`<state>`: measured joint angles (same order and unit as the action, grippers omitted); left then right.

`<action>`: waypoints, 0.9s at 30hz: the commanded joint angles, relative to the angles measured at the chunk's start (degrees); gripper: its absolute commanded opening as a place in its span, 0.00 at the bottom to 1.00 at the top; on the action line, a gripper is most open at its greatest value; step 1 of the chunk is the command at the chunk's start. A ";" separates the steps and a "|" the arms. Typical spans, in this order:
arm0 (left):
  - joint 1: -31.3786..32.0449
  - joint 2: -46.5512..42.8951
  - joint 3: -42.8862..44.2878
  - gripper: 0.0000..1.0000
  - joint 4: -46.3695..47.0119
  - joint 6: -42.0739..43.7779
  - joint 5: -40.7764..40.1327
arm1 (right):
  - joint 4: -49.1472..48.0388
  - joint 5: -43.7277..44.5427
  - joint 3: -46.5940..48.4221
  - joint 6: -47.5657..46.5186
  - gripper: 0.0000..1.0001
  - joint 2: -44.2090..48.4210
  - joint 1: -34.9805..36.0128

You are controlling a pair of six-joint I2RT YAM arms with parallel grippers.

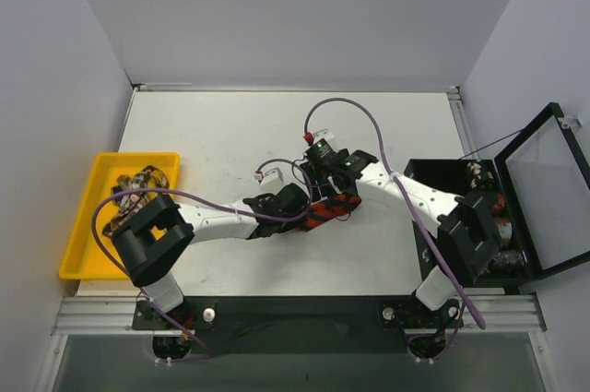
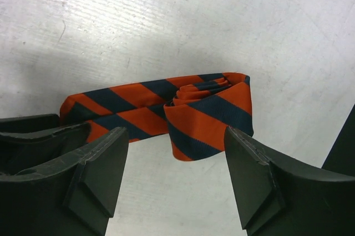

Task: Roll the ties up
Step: Roll the tie

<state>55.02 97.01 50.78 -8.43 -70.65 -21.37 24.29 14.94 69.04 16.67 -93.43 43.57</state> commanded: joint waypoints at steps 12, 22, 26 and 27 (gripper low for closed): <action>0.70 -12.37 3.09 0.97 -9.95 19.47 -6.50 | 4.97 -10.27 -1.53 1.18 0.89 15.28 -7.70; 1.49 -3.42 20.92 0.97 -7.83 62.71 13.88 | 6.38 -18.36 -12.15 1.53 0.91 30.66 -25.81; 1.75 3.42 28.74 0.97 -9.76 68.45 18.54 | 7.17 -19.42 -15.33 3.28 0.91 34.18 -27.75; 1.84 4.66 31.54 0.97 -10.29 69.15 19.51 | 7.17 -19.42 -16.03 4.16 0.91 34.80 -28.10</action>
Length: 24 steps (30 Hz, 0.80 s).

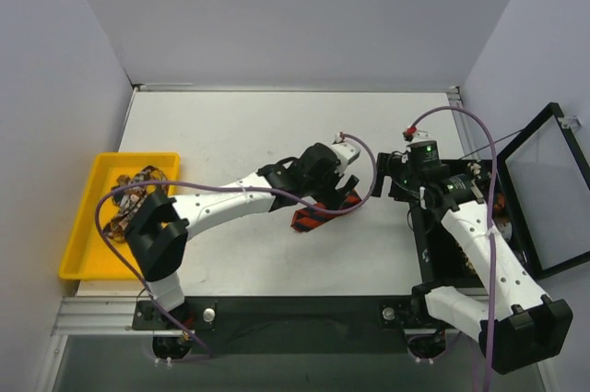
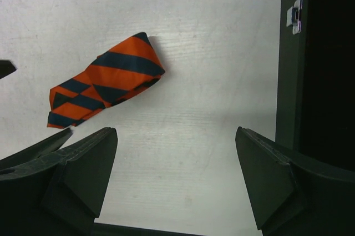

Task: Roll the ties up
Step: Roll the tie

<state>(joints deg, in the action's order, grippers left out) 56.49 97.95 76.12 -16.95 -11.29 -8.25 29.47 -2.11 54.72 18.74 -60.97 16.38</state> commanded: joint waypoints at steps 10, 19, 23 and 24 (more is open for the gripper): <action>0.82 17.79 19.49 0.97 -5.99 16.30 9.92 | 3.05 -2.29 -6.46 5.07 0.91 8.49 -4.95; 1.08 24.48 22.67 0.98 -6.60 17.79 10.01 | 3.75 -2.11 -7.34 5.34 0.90 9.73 -8.38; 1.34 25.80 22.85 0.98 -6.60 17.79 9.13 | 3.75 -3.07 -7.87 5.43 0.90 9.38 -9.44; 1.34 26.15 22.85 0.97 -6.69 17.79 8.69 | 3.75 -3.34 -7.87 5.43 0.90 9.20 -9.79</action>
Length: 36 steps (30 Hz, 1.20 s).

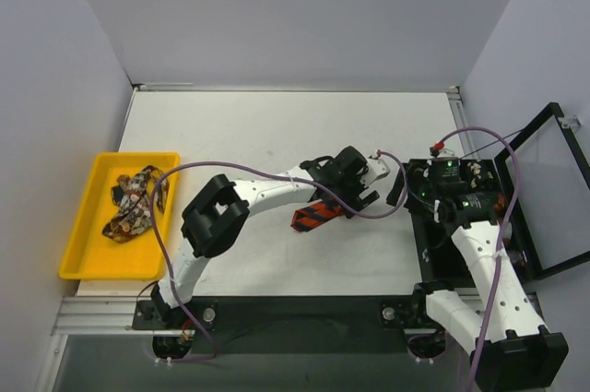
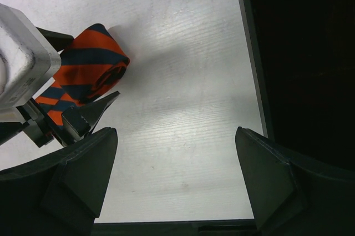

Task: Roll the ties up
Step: Roll the tie

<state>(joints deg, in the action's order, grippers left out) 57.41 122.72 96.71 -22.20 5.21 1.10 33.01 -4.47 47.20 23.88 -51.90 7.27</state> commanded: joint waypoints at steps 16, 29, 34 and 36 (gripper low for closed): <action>0.51 5.69 2.96 0.64 -1.45 1.47 -4.18 | 0.21 -3.00 -1.32 -0.23 0.90 -0.57 -3.05; 0.51 4.38 1.65 0.53 -0.31 1.47 -4.27 | 0.21 -4.05 -1.94 -0.06 0.90 -0.75 -3.75; 0.34 2.01 -0.02 0.73 0.92 0.41 -4.36 | 0.12 -5.37 -1.50 -0.50 0.90 -0.83 -3.84; 0.25 0.69 -0.29 0.85 1.36 -0.38 -4.44 | 0.30 -6.33 -0.80 -0.76 0.90 -0.92 -3.75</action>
<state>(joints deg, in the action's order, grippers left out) 57.65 127.04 96.97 -21.85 5.26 -2.68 33.65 -7.55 45.39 23.97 -52.60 3.66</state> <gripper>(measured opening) 0.826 0.900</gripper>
